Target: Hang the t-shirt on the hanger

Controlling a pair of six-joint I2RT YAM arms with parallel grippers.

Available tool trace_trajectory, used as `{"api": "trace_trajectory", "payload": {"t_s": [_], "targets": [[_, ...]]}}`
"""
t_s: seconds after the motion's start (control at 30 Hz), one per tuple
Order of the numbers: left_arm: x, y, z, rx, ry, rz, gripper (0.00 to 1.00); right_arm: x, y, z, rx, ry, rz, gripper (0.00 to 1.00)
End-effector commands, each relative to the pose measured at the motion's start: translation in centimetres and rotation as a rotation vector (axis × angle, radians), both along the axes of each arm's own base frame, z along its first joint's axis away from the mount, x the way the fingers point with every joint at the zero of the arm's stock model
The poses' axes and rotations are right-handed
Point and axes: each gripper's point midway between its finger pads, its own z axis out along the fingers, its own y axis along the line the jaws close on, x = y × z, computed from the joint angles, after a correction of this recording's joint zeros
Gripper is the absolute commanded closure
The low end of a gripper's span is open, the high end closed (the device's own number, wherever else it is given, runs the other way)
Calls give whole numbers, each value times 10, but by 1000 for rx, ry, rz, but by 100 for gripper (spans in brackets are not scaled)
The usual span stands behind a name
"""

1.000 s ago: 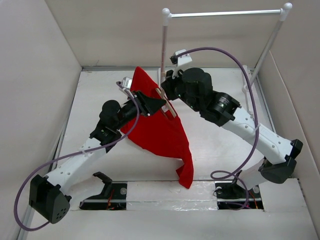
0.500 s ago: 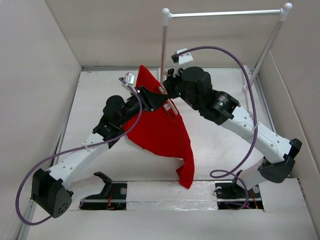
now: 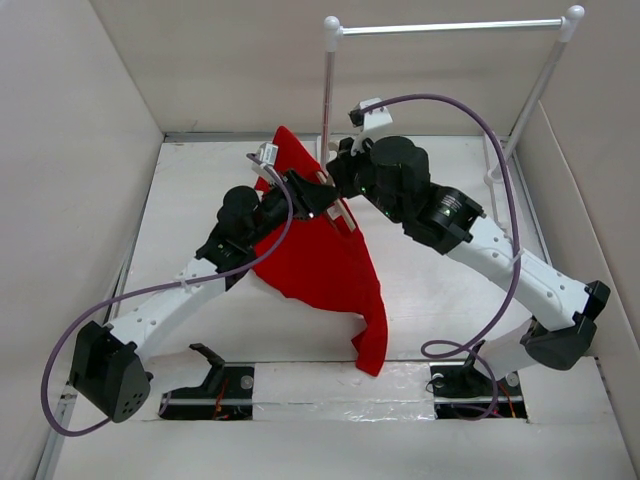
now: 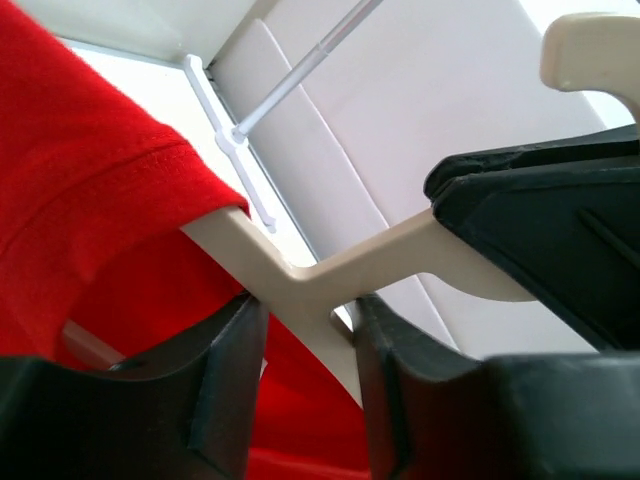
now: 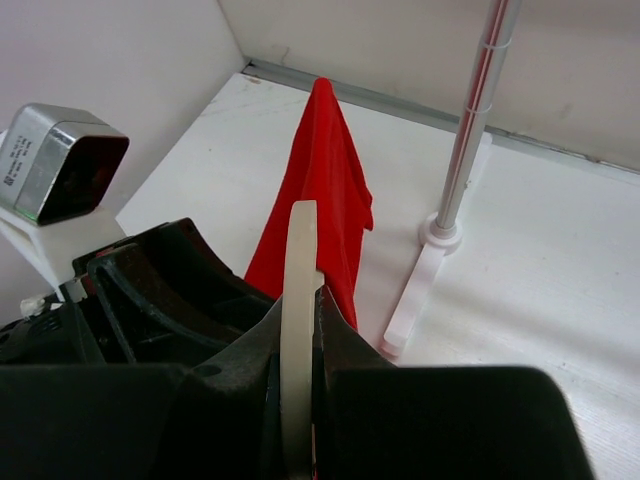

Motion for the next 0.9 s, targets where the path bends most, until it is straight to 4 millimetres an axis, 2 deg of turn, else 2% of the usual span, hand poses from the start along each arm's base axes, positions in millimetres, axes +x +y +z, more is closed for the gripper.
{"api": "trace_trajectory", "payload": {"t_s": [0.0,0.03,0.13,0.23,0.3,0.37,0.4,0.47,0.5,0.53,0.57,0.6,0.63,0.7,0.73,0.77,0.8,0.87], "targets": [[-1,3,26,-72,-72,10,71,-10,13,39,147,-62,51,100],[-3,5,29,-79,-78,14,79,-9,14,36,144,-57,52,100],[-6,9,27,-116,-68,23,92,-11,17,28,134,-43,52,100],[-10,11,29,-144,-66,19,100,-13,19,25,153,-38,60,100],[-14,14,25,-167,-64,21,100,-14,19,19,145,-22,63,99],[-18,18,31,-194,-69,26,100,-19,21,11,144,-10,74,90],[-19,19,32,-197,-71,27,100,-24,18,14,158,-14,86,79],[-22,21,37,-210,-76,25,100,-29,14,16,174,-16,98,68],[-23,22,38,-217,-76,25,100,-32,12,11,172,-8,102,60],[-23,21,39,-225,-77,21,100,-41,7,20,197,-21,120,52],[-23,21,38,-224,-72,16,100,-45,3,22,206,-29,123,52],[-24,20,41,-227,-75,11,100,-50,3,14,200,-21,137,46],[-25,19,40,-228,-73,4,100,-58,-4,22,222,-34,151,43],[-27,19,42,-242,-74,-2,100,-68,-7,21,227,-33,173,38],[-27,19,42,-242,-74,-2,100,-69,-9,9,211,-19,172,38],[-27,19,43,-242,-76,-5,100,-77,-15,16,235,-32,180,38],[-27,19,43,-242,-76,-7,100,-79,-18,10,231,-28,180,50],[-28,19,44,-245,-76,-12,100,-85,-20,-3,214,-10,191,68]]}}
